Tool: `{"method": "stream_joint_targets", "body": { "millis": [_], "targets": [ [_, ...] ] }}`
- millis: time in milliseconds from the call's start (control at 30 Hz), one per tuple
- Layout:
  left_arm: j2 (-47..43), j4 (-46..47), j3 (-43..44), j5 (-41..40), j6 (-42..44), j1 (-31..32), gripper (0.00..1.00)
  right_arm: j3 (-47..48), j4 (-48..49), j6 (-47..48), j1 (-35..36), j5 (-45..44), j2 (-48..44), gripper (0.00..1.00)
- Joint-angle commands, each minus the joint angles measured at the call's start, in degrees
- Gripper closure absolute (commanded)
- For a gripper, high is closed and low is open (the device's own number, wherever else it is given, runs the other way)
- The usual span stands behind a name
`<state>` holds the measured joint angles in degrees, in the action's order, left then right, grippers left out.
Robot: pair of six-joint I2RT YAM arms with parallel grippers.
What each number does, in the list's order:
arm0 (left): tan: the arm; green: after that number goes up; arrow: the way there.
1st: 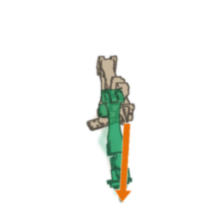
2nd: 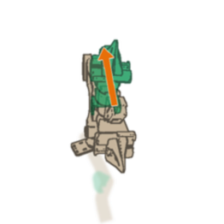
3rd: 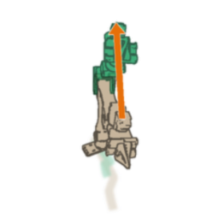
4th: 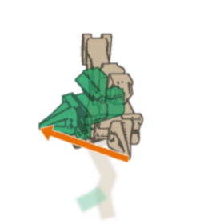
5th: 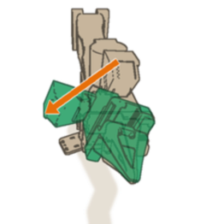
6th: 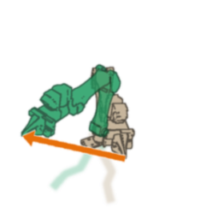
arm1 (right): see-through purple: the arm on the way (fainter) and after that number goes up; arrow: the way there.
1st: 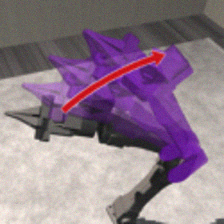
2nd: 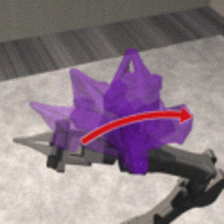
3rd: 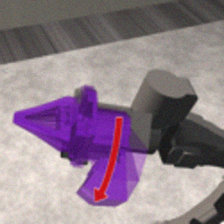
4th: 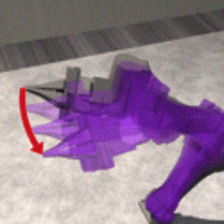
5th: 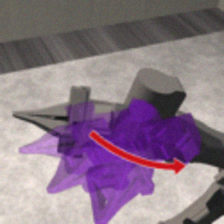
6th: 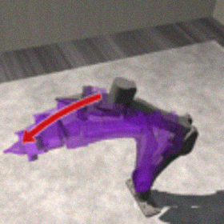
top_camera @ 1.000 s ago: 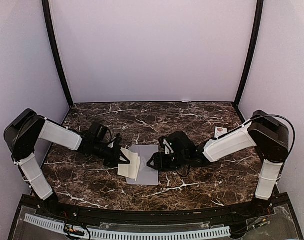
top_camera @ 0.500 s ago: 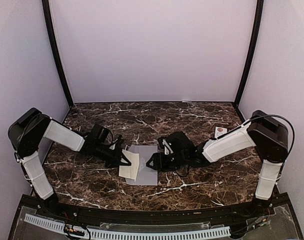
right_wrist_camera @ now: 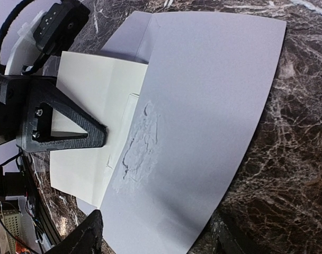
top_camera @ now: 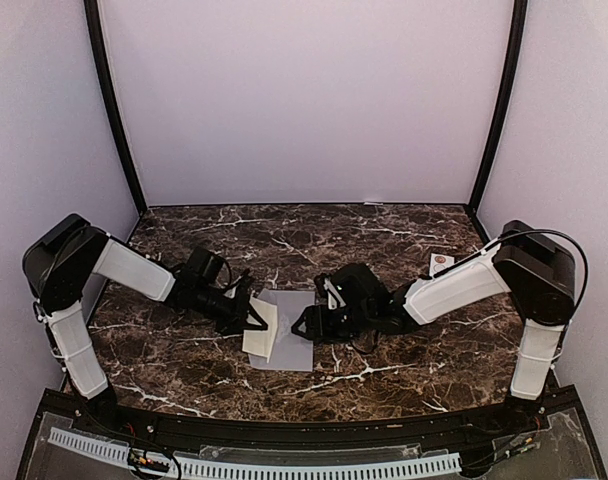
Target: Place the letter into the envelope and seal it
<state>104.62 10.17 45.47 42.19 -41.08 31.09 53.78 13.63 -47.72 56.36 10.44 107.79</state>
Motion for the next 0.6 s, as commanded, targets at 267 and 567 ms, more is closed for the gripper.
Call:
{"method": "stream_joint_targets", "body": {
  "millis": [267, 567],
  "targets": [
    [2.63, -3.03, 4.78, -3.77, 4.0, 2.59, 1.0, 0.32, -2.12, -0.42, 0.86, 0.31, 1.46, 0.34],
    [0.75, -8.11, 5.43, -8.23, 7.44, 2.74, 0.92, -0.35, -2.44, -0.72, 0.85, -0.97, 0.8, 0.35]
  ]
}}
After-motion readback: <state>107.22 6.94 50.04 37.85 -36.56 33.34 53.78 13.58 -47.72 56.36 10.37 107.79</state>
